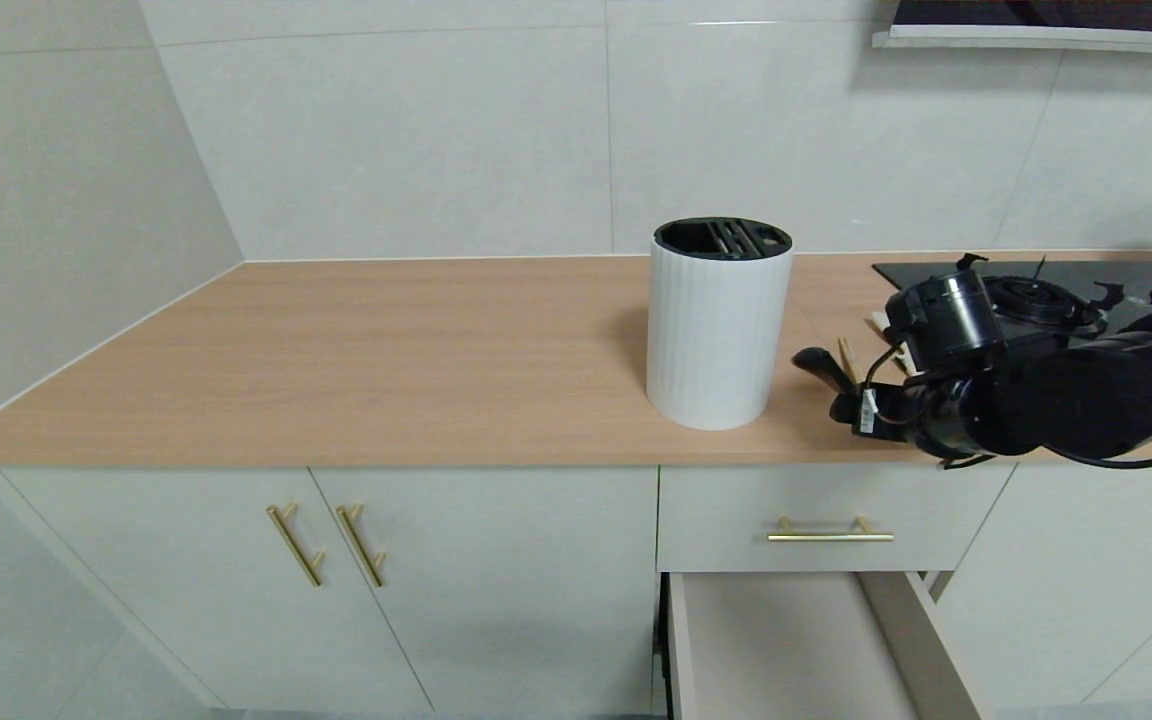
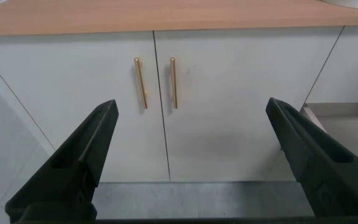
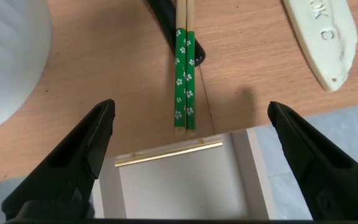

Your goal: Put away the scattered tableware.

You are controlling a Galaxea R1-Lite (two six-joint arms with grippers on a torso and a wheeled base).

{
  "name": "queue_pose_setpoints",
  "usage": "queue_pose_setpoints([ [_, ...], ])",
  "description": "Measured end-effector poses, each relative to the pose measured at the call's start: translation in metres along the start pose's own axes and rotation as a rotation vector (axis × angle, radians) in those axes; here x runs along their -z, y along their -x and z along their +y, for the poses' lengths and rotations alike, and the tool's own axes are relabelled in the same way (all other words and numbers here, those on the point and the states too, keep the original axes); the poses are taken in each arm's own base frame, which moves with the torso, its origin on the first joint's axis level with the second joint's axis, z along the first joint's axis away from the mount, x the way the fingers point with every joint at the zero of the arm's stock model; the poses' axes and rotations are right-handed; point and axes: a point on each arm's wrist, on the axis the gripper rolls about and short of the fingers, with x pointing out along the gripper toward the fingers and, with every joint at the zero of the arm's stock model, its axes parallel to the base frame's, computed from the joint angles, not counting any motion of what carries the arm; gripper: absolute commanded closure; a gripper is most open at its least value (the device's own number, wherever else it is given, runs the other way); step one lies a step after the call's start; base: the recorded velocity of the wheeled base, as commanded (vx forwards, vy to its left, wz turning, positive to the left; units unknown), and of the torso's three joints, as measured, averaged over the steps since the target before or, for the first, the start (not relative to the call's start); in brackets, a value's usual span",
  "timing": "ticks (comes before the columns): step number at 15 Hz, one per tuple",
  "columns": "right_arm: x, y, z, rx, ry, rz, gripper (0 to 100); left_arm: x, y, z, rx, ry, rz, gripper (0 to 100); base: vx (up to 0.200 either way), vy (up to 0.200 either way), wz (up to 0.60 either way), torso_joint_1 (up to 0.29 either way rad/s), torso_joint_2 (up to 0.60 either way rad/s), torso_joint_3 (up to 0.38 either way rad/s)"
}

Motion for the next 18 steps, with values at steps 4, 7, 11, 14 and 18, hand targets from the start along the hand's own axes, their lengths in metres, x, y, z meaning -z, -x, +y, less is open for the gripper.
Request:
queue_pose_setpoints([
  [4,0.0018,-0.0043,0.0005,0.005,0.003,0.008,0,0.0,0.0,0.0,0.0,0.001,0.0,0,0.0,0.0,0.0,0.0,0.0,0.0],
  [7,0.0032,-0.0067,0.0011,0.007,0.004,0.014,100,0.0,0.0,0.0,0.0,0.0,0.0,0,0.0,0.0,0.0,0.0,0.0,0.0],
  [11,0.0039,-0.0077,0.0013,0.007,0.005,0.017,100,0.0,0.0,0.0,0.0,0.0,0.0,0,0.0,0.0,0.0,0.0,0.0,0.0],
  [14,0.0037,-0.0075,0.0012,0.007,0.005,0.016,100,0.0,0.0,0.0,0.0,0.0,0.0,0,0.0,0.0,0.0,0.0,0.0,0.0],
  [18,0.0012,-0.0016,-0.0006,0.003,0.0,0.007,100,0.0,0.0,0.0,0.0,0.001,0.0,0,0.0,0.0,0.0,0.0,0.0,0.0],
])
